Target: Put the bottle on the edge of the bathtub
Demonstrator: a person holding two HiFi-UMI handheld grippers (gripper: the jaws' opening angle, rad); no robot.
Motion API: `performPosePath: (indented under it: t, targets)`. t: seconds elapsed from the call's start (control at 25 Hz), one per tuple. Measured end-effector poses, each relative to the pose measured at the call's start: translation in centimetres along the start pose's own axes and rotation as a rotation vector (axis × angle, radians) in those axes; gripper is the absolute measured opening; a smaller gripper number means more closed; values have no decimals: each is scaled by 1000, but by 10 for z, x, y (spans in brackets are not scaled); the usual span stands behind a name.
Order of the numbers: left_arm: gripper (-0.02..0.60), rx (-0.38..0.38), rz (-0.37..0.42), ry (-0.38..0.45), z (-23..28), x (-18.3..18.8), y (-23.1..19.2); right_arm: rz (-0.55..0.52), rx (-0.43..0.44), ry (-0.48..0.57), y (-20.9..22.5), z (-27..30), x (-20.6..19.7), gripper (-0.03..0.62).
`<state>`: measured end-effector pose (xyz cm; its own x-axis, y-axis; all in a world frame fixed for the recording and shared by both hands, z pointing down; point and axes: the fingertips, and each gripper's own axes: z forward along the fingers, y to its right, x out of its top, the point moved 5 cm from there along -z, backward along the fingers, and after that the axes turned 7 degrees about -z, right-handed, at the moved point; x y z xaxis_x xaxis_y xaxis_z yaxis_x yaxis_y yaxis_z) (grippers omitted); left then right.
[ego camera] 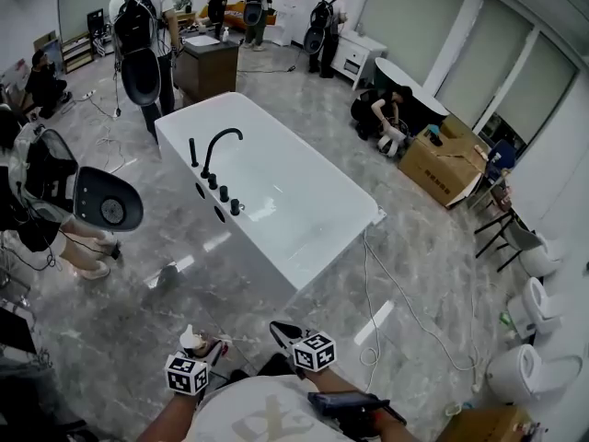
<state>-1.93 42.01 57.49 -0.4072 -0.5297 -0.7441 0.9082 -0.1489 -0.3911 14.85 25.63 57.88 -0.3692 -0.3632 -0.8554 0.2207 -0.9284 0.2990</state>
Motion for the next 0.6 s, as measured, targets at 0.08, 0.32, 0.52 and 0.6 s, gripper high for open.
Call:
performPosePath:
  t: [0.08,0.32,0.52,0.6]
  targets:
    - [222,2,-1,-3,-1,-1,0,5,3,1,-2,1,0,6]
    - [222,19,-22,-7,8,-2,-6,29,21,-20,8,9,-8,6]
    - [222,35,-40,-23,19,-2,-16,49,40,-29,22,32,-10,6]
    - [222,41,-42,-28,23,1,-19,47,52,-25,27,41,-5,6]
